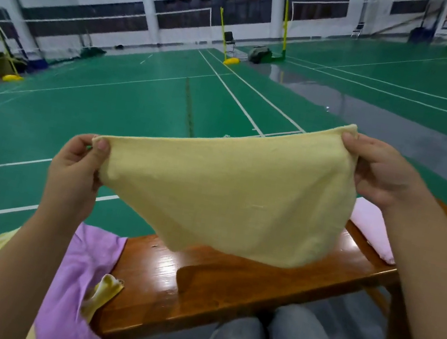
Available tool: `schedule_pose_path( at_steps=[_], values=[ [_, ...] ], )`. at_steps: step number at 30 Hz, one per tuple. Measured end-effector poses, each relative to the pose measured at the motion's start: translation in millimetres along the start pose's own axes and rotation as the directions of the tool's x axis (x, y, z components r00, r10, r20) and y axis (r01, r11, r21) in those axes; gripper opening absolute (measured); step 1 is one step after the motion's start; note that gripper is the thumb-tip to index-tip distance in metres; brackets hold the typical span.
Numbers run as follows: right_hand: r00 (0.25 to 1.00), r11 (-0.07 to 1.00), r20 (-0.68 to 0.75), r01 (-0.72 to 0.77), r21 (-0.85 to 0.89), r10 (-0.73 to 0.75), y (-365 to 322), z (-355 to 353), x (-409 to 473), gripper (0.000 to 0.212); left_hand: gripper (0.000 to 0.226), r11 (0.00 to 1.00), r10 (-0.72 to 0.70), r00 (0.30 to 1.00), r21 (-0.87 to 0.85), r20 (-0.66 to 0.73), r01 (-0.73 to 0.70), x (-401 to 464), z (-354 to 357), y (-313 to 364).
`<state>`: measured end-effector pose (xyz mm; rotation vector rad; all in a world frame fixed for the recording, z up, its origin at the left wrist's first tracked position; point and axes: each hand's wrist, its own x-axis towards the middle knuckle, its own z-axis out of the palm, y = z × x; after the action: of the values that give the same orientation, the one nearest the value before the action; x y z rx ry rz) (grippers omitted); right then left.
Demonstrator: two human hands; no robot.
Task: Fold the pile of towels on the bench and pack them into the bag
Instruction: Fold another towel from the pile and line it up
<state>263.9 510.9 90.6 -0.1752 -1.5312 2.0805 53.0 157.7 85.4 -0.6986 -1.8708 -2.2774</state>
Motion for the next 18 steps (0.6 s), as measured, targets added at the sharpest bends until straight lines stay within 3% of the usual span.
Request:
schedule_pose_path(
  at_steps=[3,6,8,10,12,14,18],
  values=[
    [0.992,0.987,0.061,-0.116,0.114,0.109,1,-7,-1,0.01,0.035,0.989,-0.094,0.995,-0.116,0.019,0.096,-3,3,3],
    [0.947,0.928,-0.066,-0.293,0.232,0.315,23,-12,6,0.037,0.022,0.951,-0.289,0.957,-0.107,0.012,0.289,-3,11,-13],
    [0.887,0.896,-0.193,-0.37,0.245,0.419,42,-8,8,0.007,0.016,0.874,-0.483,0.875,-0.083,-0.033,0.479,-5,17,-37],
    [0.817,0.861,-0.285,-0.439,0.257,0.501,68,-5,8,0.017,0.015,0.762,-0.647,0.76,-0.093,-0.062,0.641,-14,23,-62],
    [0.783,0.849,-0.333,-0.455,0.269,0.525,93,-1,3,0.017,0.018,0.698,-0.716,0.695,-0.081,-0.065,0.712,-28,34,-85],
    [0.775,0.874,-0.403,-0.443,0.201,0.486,117,5,-5,0.008,0.019,0.682,-0.731,0.68,-0.074,-0.051,0.728,-46,52,-100],
    [0.863,0.881,-0.397,-0.42,-0.218,0.313,155,28,-31,0.008,0.012,0.686,-0.724,0.681,0.009,0.104,0.728,-88,93,-106]
  ],
)
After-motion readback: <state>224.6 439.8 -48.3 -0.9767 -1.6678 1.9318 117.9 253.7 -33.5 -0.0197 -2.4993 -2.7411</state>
